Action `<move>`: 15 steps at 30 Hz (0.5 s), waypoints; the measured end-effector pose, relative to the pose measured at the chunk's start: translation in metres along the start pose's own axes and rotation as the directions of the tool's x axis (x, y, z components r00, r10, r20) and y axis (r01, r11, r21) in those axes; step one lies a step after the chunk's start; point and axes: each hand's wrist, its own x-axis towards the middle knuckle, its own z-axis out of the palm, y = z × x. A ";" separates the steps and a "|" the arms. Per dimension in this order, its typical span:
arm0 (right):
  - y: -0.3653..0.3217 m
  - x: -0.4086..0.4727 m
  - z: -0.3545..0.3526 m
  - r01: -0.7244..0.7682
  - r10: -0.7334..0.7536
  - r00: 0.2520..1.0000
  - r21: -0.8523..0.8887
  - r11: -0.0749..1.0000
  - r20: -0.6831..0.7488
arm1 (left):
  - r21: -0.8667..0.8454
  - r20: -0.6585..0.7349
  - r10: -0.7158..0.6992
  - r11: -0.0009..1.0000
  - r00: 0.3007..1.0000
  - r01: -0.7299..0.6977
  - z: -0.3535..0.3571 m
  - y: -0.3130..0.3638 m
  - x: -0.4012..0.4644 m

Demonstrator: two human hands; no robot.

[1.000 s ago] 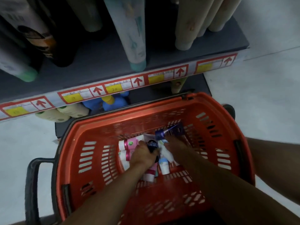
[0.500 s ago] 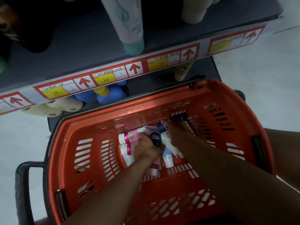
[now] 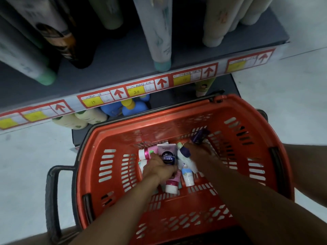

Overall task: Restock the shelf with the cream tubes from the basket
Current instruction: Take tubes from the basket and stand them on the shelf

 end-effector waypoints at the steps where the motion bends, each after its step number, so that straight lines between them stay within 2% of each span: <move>1: 0.001 -0.003 -0.002 -0.002 0.002 1.000 -0.009 1.000 0.002 | -0.008 -0.016 0.011 1.000 1.000 -0.011 -0.003 -0.001 -0.004; 6: -0.006 -0.020 -0.006 0.111 -0.107 0.994 -0.172 0.979 0.028 | -0.073 -0.108 0.096 0.992 0.990 -0.104 -0.018 -0.005 -0.033; 9: -0.008 -0.031 -0.005 0.180 -0.190 0.981 -0.221 0.959 -0.024 | -0.109 -0.175 0.135 0.982 0.975 -0.155 -0.026 -0.005 -0.050; 15: -0.009 -0.063 -0.011 0.320 -0.348 0.937 -0.317 0.893 -0.036 | -0.171 -0.282 0.184 0.956 0.942 -0.238 -0.037 -0.006 -0.086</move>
